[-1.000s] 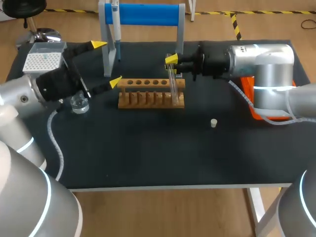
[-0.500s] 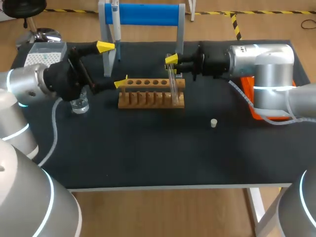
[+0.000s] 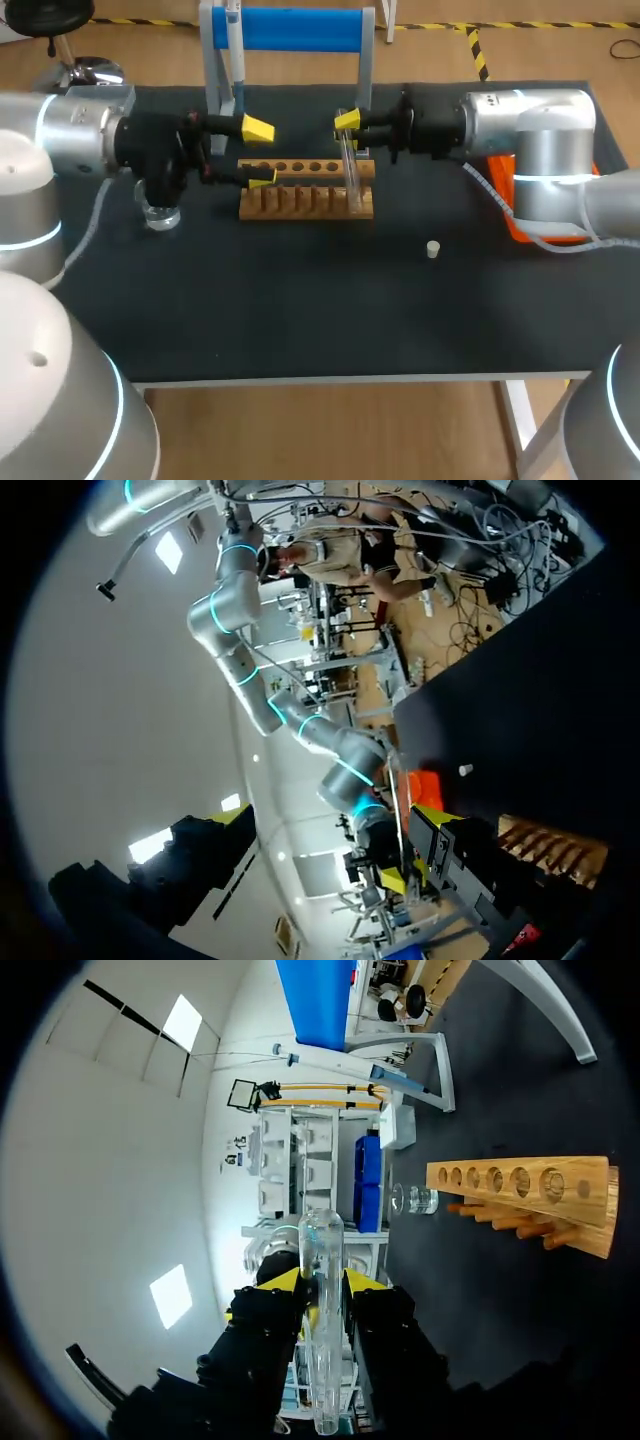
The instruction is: Invert the test tube, pick up the pipette, mount the tip to pipette, aspirate from beaker and dispense into the tube, eject the tip, return the pipette, and cap with the stopper.
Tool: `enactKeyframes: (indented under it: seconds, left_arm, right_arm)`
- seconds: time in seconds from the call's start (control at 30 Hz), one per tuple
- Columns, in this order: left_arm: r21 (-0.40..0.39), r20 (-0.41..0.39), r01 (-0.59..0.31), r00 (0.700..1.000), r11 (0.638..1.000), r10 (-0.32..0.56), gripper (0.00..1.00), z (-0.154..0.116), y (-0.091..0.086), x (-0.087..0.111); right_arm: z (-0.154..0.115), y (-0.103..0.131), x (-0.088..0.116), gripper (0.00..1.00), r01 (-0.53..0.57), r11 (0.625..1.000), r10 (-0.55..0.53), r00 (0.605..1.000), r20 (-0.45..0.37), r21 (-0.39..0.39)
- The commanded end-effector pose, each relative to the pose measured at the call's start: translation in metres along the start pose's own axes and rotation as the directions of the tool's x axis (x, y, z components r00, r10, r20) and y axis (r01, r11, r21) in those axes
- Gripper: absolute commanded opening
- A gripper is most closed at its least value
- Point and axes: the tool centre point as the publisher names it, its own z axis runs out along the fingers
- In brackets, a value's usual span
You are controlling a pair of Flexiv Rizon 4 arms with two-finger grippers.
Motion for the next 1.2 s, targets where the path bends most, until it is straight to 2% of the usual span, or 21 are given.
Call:
enactKeyframes:
  seconds: [0.03, 0.13, 0.37, 0.63, 1.07, 1.2]
  left_arm:
    - [-0.009, -0.073, 0.056, 0.996, 0.998, -0.056, 1.0, 0.007, -0.001, 0.002]
    - [-0.028, -0.077, 0.116, 0.99, 0.993, -0.117, 1.0, 0.011, -0.004, 0.012]
    - [-0.043, -0.05, 0.134, 0.989, 0.99, -0.137, 1.0, 0.021, -0.013, 0.022]
    - [-0.072, -0.022, 0.151, 0.988, 0.986, -0.153, 1.0, 0.04, -0.014, 0.035]
    - [-0.011, 0.007, 0.155, 0.988, 0.988, -0.155, 1.0, 0.091, 0.003, 0.056]
    - [-0.029, 0.005, 0.172, 0.985, 0.985, -0.172, 1.0, 0.104, 0.008, 0.063]
  right_arm:
    - [0.0, 0.0, 0.001, 0.0, 0.0, 1.0, 0.0, 1.0, 0.003, 0.0]
    - [0.0, 0.0, 0.001, 0.0, 0.0, 1.0, 0.0, 1.0, 0.003, 0.0]
    - [0.0, 0.0, 0.001, 0.0, 0.0, 1.0, 0.0, 1.0, 0.003, 0.0]
    - [0.0, 0.0, 0.001, 0.0, 0.0, 1.0, 0.0, 1.0, 0.003, 0.0]
    - [0.0, 0.0, 0.001, 0.0, 0.0, 1.0, 0.0, 1.0, 0.003, 0.0]
    - [0.0, 0.0, 0.001, 0.0, 0.0, 1.0, 0.0, 1.0, 0.003, 0.0]
